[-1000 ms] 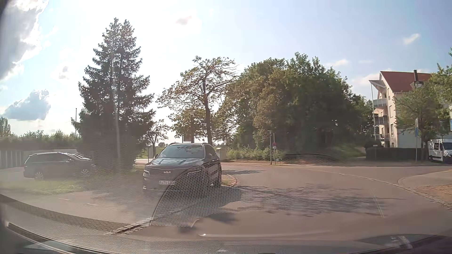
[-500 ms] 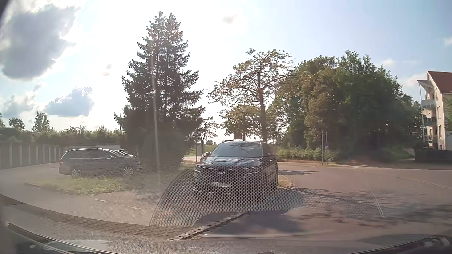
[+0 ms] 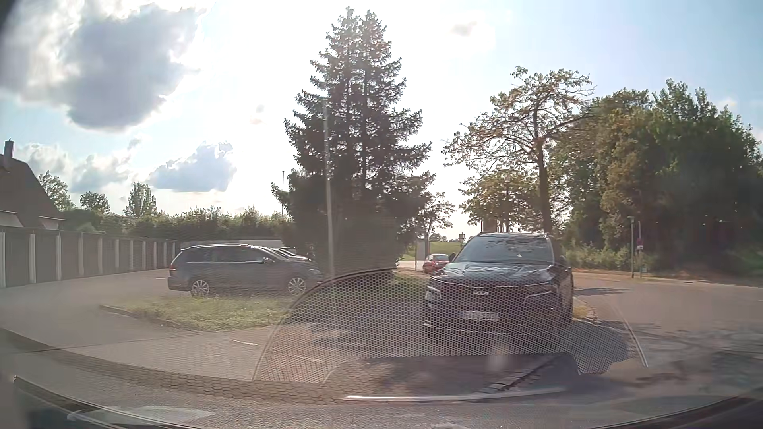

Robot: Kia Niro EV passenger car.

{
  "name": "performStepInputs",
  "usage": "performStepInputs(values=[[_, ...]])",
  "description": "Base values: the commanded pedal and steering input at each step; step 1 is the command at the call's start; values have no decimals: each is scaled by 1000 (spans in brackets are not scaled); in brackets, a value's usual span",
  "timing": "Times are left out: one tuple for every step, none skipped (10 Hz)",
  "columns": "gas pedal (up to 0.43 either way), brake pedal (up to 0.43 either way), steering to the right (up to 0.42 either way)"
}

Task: Follow the waypoints while adhering to traffic rules and regulations

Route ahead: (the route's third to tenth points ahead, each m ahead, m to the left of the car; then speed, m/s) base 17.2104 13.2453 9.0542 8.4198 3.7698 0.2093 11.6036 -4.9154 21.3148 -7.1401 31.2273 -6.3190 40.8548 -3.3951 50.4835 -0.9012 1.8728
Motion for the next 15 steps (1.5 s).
performStepInputs(values=[[0, 12, -739], [0, 12, -739], [0, 12, -736], [0, 12, -729], [0, 12, -716], [0, 18, -708], [0, 18, -705], [0, 12, -703], [0, 18, -703], [0, 12, -702], [0, 12, -700], [0, 12, -700], [0, 12, -702], [0, 12, -702], [0, 12, -702]])
